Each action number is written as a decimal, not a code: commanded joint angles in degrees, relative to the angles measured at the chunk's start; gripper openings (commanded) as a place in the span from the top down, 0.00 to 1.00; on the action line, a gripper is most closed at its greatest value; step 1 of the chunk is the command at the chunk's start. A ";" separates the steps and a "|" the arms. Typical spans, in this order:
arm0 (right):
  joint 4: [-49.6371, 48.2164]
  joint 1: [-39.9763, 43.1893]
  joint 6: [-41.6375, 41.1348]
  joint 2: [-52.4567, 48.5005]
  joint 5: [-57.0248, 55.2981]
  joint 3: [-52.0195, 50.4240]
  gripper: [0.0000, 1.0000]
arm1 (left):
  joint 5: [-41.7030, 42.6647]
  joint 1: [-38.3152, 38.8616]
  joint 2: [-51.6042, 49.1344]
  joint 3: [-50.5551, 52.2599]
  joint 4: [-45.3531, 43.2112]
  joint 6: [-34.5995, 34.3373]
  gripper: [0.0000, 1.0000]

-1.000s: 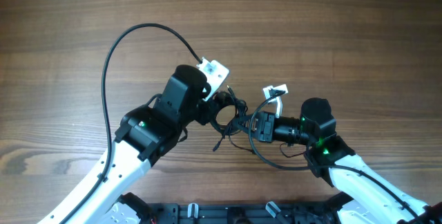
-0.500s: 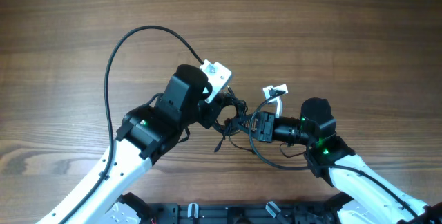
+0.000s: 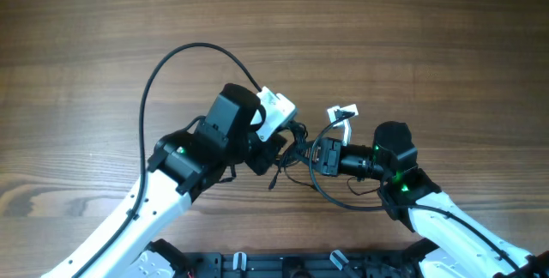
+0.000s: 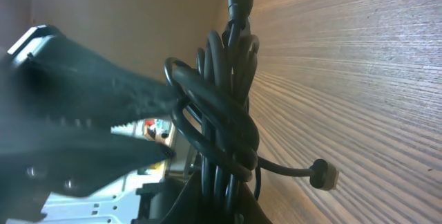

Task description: Untangle cables

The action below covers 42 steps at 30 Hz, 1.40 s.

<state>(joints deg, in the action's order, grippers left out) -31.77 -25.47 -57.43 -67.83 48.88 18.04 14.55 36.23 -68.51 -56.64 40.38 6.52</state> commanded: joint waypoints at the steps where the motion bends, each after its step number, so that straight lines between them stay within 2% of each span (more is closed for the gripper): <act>1: -0.72 -0.33 -1.25 -0.33 -0.81 0.48 0.92 | 6.64 -0.07 -3.06 -0.68 0.17 -0.59 0.86; 2: -0.70 -0.33 -1.25 -0.33 -0.81 0.48 0.92 | 6.64 -0.07 -3.43 -0.68 0.02 -0.57 0.93; 4: -0.68 -0.33 -1.20 -0.33 -0.83 0.48 0.92 | 6.29 -0.13 -3.50 -0.70 -1.11 -0.57 0.96; 9: -0.68 -0.33 -1.20 -0.33 -0.81 0.48 0.89 | 4.02 -0.20 -0.35 -2.64 -4.46 -2.19 0.96; 14: -0.66 -0.33 -1.25 -0.33 -1.49 0.48 0.83 | 3.13 -0.17 4.72 -3.06 -5.77 -2.49 0.90; 15: -0.66 -0.33 -1.22 -0.33 -1.53 0.48 0.81 | 2.32 -0.17 5.14 -3.06 -5.64 -2.49 0.86; 16: -0.66 -0.33 -1.22 -0.33 -1.66 0.48 0.78 | 1.55 -0.17 5.20 -3.06 -5.42 -2.49 0.74; 17: -0.66 -0.33 -1.22 -0.33 -1.66 0.48 0.74 | 0.63 -0.17 5.14 -3.04 -4.90 -2.45 0.16; 18: -0.66 -0.33 -1.22 -0.33 -1.66 0.48 0.71 | -0.09 -0.17 4.90 -3.04 -4.52 -2.43 0.00; 24: -0.66 -0.33 -1.29 -0.33 -1.22 0.48 0.68 | -2.84 -0.17 0.90 -3.04 -2.75 1.62 0.01; 25: -0.66 -0.33 -1.29 -0.33 -0.94 0.48 0.70 | -2.84 -0.17 0.11 -3.04 -2.75 2.16 0.07; 27: -0.66 -0.33 -1.40 -0.33 -0.28 0.48 0.76 | -2.86 -0.17 -0.94 -3.04 -2.69 2.29 0.08; 29: -0.52 -0.33 -1.49 -0.33 -0.11 0.48 0.76 | -3.17 -0.17 -1.42 -3.04 -2.58 2.25 0.08; 30: -0.50 -0.33 -1.46 -0.33 -0.13 0.48 0.73 | -3.89 -0.20 -1.46 -3.04 -2.54 2.25 0.08; 32: -0.50 -0.33 -1.42 -0.33 -0.37 0.48 0.63 | -5.70 -0.50 -1.44 -3.04 -2.54 1.79 0.00; 33: -0.48 -0.33 -1.14 -0.33 -0.92 0.48 0.44 | -7.87 -1.53 -1.29 -3.04 -2.54 -1.05 0.00; 37: -0.28 -0.33 -1.16 -0.33 -3.48 0.48 0.16 | -9.70 -5.25 -1.25 -3.04 -0.76 -9.73 0.00; 38: -0.28 -0.33 -1.16 -0.33 -4.48 0.48 0.06 | -9.62 -6.45 -1.25 -3.04 0.07 -13.33 0.00; 39: -0.28 -0.33 -1.18 -0.33 -5.62 0.48 0.01 | -8.90 -7.65 -1.25 -3.04 0.96 -17.62 0.00; 41: -0.28 -0.33 -1.25 -0.33 -8.31 0.48 0.00 | -5.01 -9.44 -1.25 -3.04 3.41 -23.87 0.00; 42: -0.28 -0.33 -1.22 -0.33 -9.94 0.48 0.00 | -3.04 -10.05 -1.25 -3.04 4.87 -24.13 0.00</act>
<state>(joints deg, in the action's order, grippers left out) -31.81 -25.63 -58.85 -68.03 44.60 18.04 7.22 28.91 -69.91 -59.02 42.19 -5.26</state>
